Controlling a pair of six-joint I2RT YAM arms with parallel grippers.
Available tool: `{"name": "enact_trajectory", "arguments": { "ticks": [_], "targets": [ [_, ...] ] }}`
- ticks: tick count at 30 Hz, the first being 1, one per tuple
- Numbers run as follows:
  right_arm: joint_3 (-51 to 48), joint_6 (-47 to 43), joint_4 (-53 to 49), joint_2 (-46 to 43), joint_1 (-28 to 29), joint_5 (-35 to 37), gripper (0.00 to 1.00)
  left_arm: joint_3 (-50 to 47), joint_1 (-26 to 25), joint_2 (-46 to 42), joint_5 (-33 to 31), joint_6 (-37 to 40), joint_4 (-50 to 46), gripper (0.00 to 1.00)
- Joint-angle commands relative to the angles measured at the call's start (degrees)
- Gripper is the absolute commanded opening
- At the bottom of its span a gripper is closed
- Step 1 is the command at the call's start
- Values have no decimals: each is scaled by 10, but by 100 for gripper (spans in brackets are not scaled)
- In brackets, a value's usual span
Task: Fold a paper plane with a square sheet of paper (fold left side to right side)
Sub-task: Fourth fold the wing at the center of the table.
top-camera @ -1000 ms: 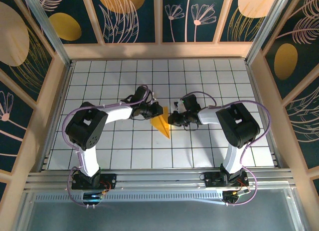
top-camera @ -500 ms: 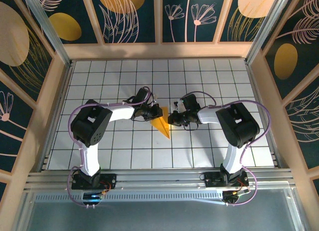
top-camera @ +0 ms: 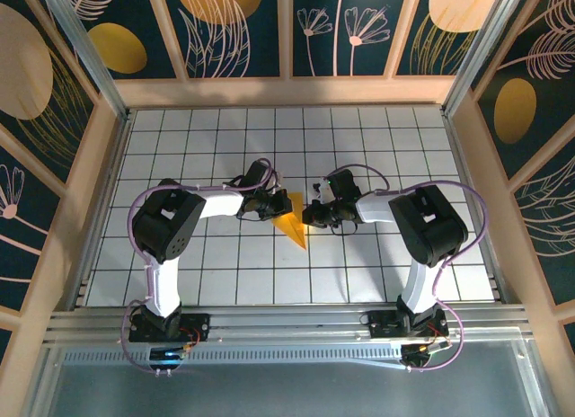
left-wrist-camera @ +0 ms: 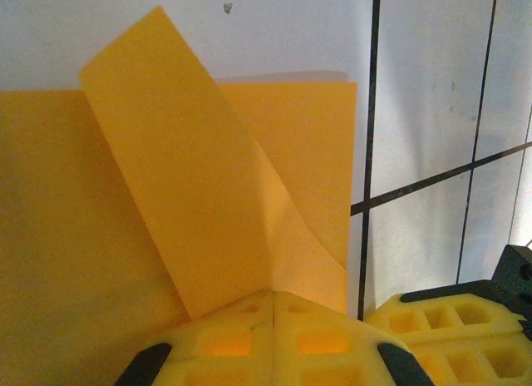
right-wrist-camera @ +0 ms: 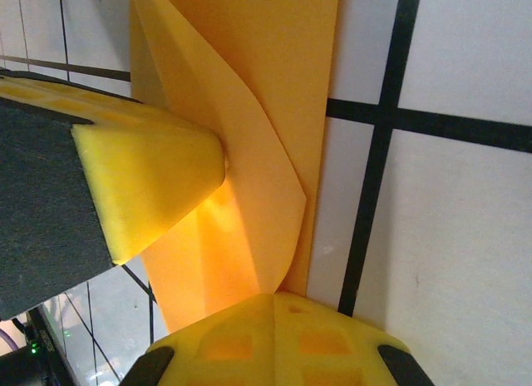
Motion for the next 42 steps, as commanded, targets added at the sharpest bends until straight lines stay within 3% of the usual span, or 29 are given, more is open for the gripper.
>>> {"name": "enact_trajectory", "arguments": {
  "ticks": [1,9,25,31,33,38,42],
  "targets": [
    [-8,-14,-41,37,8,63,0,-19,0,11,-17,9,-14,2],
    [1,3,-16,14,7,31,0,-40,1,6,-26,9,-12,0],
    [22,19,-17,-52,-6,25,25,-46,1,5,-39,12,-18,0],
    [11,4,-58,-105,-14,43,29,-45,1,3,-40,12,-20,0],
    [5,5,-65,-123,-13,32,25,-44,1,4,-41,13,-21,0],
    [-19,17,-74,-146,5,-37,2,-43,0,2,-43,13,-23,0],
    [-46,40,-48,-138,39,-71,0,-43,1,0,-46,13,-24,0]
  ]
}}
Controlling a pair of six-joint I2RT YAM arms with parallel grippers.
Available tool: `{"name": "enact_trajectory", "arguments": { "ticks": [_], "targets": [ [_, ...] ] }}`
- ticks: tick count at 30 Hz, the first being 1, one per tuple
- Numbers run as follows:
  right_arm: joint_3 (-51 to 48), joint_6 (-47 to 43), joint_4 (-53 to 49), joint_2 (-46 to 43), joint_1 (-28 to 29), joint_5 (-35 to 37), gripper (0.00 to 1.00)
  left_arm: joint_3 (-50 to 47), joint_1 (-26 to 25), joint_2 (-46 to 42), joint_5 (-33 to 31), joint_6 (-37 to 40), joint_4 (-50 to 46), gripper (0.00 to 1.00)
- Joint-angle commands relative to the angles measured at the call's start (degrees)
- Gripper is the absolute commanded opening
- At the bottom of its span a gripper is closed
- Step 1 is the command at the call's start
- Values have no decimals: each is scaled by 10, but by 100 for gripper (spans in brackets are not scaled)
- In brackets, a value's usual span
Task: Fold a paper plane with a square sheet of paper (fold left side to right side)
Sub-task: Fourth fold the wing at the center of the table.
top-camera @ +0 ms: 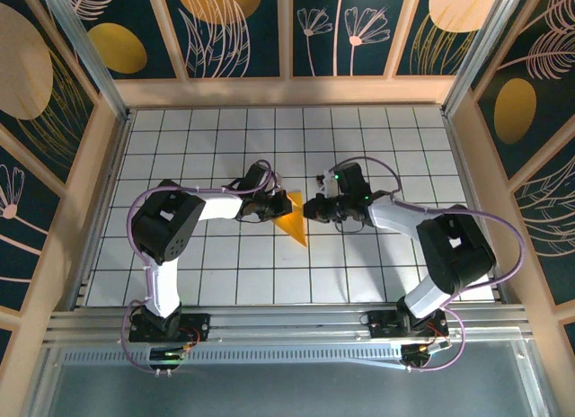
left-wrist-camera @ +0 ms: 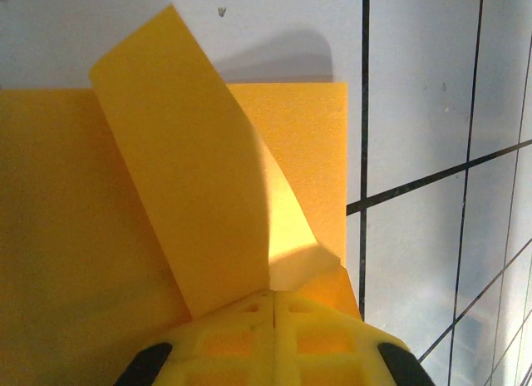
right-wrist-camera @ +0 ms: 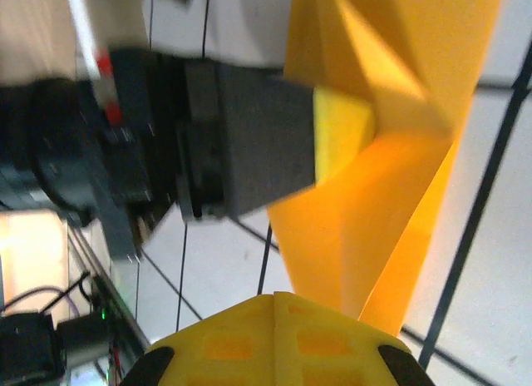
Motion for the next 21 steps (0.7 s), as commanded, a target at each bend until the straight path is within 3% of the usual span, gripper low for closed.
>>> {"name": "enact_trajectory", "arguments": {
  "ticks": [1,21],
  "targets": [
    [-24,17,4,7,32,-41,0,-19,0,7,-35,11,-62,0],
    [-59,38,70,33,50,-10,0,-18,0,6,-37,13,-65,0]
  ]
}}
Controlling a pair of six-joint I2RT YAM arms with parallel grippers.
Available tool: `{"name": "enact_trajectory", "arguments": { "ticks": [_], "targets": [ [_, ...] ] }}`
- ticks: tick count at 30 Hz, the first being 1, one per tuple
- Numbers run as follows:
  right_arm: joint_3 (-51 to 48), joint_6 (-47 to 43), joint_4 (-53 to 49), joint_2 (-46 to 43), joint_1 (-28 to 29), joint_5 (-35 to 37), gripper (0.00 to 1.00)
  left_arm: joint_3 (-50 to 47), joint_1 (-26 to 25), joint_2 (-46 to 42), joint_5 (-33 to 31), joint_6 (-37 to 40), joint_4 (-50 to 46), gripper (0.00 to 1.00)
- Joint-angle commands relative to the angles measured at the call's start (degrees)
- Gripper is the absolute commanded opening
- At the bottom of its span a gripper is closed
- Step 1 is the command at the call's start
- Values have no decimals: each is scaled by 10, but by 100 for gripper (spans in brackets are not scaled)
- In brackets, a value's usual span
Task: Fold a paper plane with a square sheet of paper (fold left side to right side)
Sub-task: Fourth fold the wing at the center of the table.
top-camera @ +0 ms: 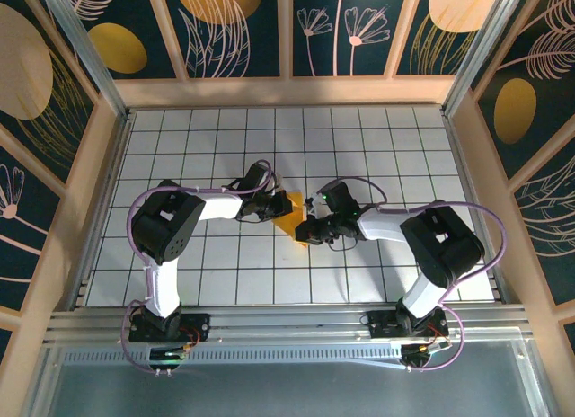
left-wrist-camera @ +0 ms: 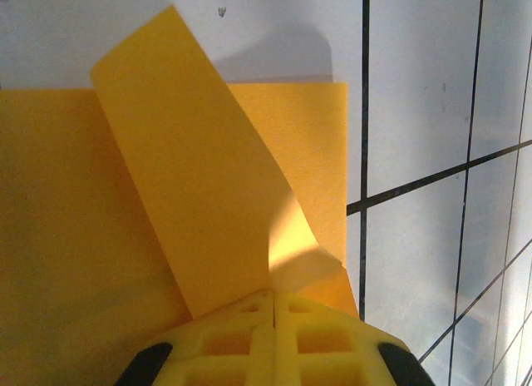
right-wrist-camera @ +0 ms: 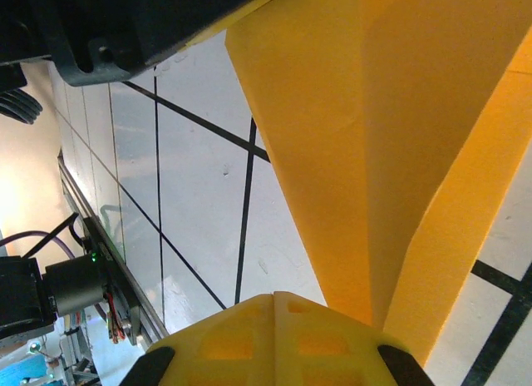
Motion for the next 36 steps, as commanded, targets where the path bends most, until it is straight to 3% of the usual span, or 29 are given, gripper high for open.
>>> {"name": "enact_trajectory", "arguments": {
  "ticks": [1,36],
  "targets": [
    [-9,3,16,-10,-3,14,0,-17,0,7,-36,13,-65,0],
    [-40,-8,3,-1,-1,32,0,-13,0,11,-38,16,-69,0]
  ]
}}
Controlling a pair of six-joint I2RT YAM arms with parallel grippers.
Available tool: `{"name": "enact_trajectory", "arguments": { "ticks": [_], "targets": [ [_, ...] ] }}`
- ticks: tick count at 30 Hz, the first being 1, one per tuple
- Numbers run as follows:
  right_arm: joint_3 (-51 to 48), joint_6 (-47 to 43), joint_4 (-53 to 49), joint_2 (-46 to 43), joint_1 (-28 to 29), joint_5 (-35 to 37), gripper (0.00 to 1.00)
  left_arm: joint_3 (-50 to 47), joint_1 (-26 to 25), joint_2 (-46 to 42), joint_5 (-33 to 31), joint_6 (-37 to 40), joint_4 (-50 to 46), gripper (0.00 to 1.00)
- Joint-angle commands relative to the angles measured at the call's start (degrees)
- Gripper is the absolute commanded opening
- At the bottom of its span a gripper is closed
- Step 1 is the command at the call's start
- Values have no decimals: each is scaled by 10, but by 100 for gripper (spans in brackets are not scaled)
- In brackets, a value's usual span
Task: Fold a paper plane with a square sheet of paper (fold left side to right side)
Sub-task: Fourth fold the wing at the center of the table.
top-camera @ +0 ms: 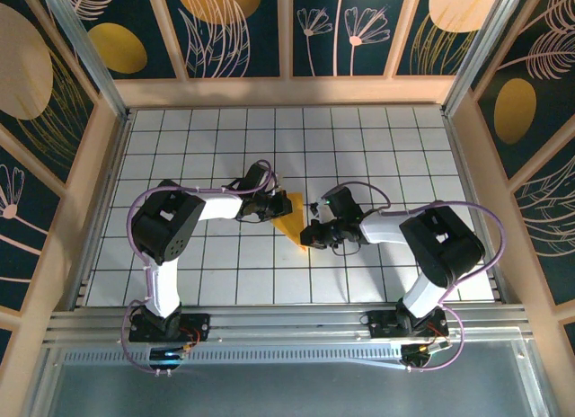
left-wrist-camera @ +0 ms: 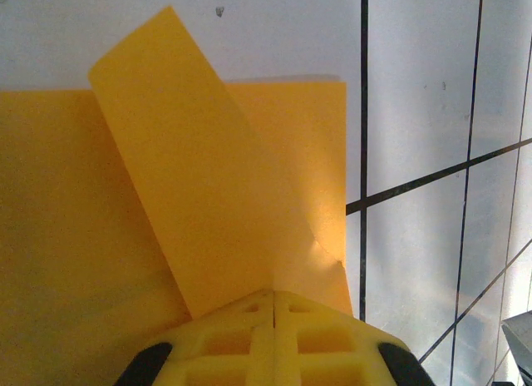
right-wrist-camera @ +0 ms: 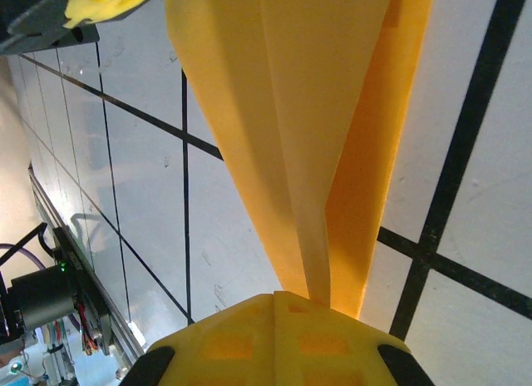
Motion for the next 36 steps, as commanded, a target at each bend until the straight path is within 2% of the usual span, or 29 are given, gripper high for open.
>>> {"name": "enact_trajectory", "arguments": {
  "ticks": [1,36],
  "targets": [
    [-8,-7,-7,0,5,8,0,-13,0,11,-38,11,-68,0],
    [-15,-15,-26,1,11,20,0,-15,1,11,-40,11,-69,0]
  ]
}}
